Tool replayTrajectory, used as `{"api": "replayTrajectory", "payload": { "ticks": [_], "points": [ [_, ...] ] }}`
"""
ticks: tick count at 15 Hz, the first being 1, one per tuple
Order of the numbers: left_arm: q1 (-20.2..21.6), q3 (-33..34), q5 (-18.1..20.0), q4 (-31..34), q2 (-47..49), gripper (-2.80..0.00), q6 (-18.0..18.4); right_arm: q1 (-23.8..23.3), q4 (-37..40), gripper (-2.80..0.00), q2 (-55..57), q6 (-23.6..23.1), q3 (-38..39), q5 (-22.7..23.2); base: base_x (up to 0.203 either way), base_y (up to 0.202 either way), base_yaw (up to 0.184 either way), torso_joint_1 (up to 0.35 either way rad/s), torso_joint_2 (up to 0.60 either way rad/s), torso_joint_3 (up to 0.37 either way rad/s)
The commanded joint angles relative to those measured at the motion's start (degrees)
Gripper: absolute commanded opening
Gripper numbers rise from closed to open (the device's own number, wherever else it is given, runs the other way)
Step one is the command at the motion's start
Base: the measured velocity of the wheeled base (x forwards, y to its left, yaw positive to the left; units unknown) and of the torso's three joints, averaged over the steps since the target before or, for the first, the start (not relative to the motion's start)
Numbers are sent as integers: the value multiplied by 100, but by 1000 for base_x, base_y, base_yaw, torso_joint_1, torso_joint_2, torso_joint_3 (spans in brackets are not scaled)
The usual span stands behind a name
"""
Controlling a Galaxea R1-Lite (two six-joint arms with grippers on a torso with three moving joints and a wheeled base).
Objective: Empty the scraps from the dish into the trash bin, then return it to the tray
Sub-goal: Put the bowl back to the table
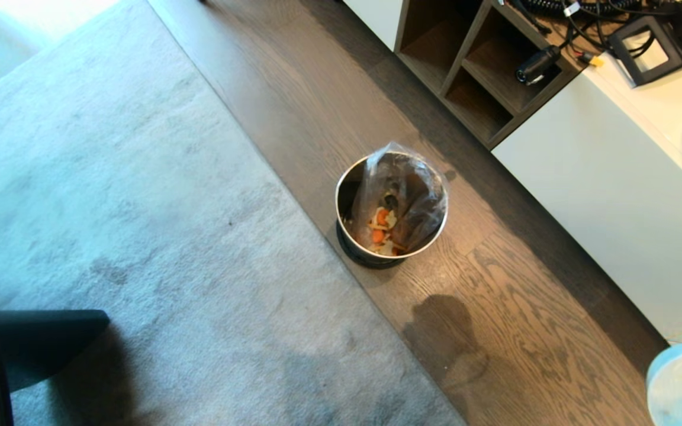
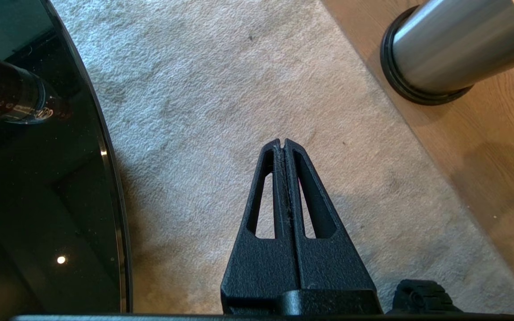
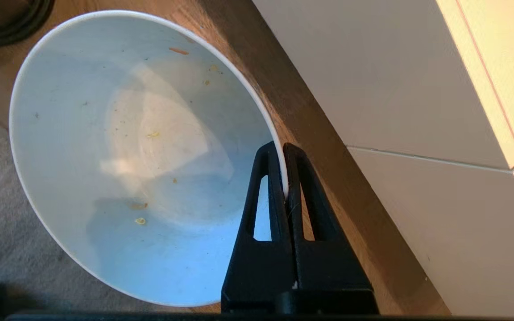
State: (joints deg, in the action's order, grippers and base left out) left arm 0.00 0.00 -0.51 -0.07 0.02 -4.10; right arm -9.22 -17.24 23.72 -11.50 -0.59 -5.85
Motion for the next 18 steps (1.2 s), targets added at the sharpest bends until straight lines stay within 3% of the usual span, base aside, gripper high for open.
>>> {"api": "replayTrajectory", "payload": {
  "ticks": [1, 3, 6, 7, 10, 18],
  "points": [
    [0, 0, -2, -1, -2, -280, -3, -276, 734, -280, -761, -81, 53, 114, 0, 0, 0, 0, 0, 0],
    [0, 0, -2, -1, -2, -280, -3, -93, 949, -280, -738, -45, 59, 142, 0, 0, 0, 0, 0, 0],
    [0, 0, -2, -1, -2, -280, -3, 751, 990, -280, -827, 331, 56, 199, 0, 0, 0, 0, 0, 0],
    [0, 0, -2, -1, -2, -280, -3, 830, 1067, -280, -1120, 429, 57, 326, 0, 0, 0, 0, 0, 0],
    [0, 0, -2, -1, -2, -280, -3, 903, 1617, -280, -2261, 527, 54, 641, 0, 0, 0, 0, 0, 0],
    [0, 0, -2, -1, -2, -280, -3, 922, 1733, -280, -2372, 588, 59, 734, 0, 0, 0, 0, 0, 0]
  ]
}}
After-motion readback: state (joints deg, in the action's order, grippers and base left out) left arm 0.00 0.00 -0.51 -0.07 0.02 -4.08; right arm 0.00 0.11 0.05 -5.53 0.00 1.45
